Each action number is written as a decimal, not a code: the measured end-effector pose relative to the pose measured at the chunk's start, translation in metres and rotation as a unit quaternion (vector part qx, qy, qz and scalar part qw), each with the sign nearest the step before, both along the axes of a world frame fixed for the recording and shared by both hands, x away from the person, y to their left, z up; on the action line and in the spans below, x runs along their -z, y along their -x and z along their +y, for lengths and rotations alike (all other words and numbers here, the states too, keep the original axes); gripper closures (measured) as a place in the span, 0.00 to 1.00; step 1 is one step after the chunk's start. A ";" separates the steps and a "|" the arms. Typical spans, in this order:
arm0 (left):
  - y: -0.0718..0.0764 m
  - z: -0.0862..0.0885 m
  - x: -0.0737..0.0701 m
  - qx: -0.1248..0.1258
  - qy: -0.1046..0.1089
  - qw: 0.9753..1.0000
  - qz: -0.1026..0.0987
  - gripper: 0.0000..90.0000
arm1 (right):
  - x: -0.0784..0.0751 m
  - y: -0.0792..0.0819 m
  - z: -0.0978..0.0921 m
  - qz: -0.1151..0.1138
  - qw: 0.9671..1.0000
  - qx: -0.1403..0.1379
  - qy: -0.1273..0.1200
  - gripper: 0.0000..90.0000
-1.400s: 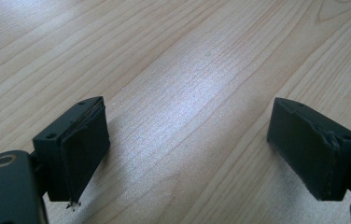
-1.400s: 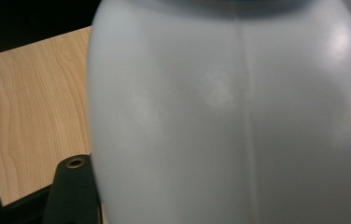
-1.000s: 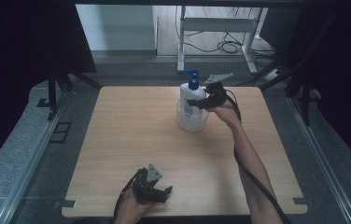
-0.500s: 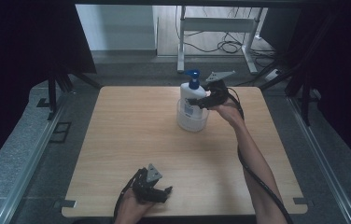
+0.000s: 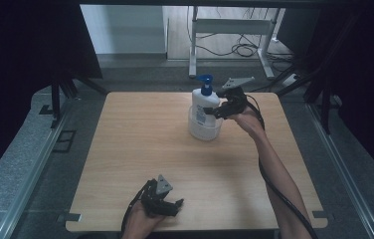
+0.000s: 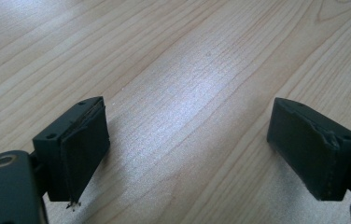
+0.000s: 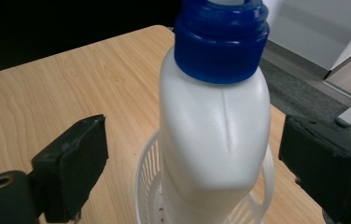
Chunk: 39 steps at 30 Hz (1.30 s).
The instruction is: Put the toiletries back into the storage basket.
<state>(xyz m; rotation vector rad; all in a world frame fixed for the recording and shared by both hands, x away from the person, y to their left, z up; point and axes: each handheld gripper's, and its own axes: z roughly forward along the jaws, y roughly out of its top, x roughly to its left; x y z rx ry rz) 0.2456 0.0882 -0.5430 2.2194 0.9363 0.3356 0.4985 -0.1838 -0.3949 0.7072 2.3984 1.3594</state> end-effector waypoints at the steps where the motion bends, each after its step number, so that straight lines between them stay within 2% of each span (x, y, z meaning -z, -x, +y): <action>1: 0.000 0.000 0.000 0.000 0.000 1.000 0.000 0.14 | 0.000 0.001 0.000 0.000 1.000 0.001 0.000 0.07; 10: 0.000 0.000 0.000 0.002 -0.003 1.000 -0.001 0.14 | -0.003 0.009 0.000 -0.003 1.000 0.002 0.008 0.03; 26: 0.000 0.000 0.000 0.001 -0.002 1.000 0.000 0.14 | -0.005 0.027 -0.006 -0.012 1.000 -0.004 0.013 0.04; 39: 0.000 0.000 0.000 0.002 -0.003 1.000 -0.001 0.14 | 0.003 0.042 -0.017 -0.009 1.000 0.002 0.024 0.04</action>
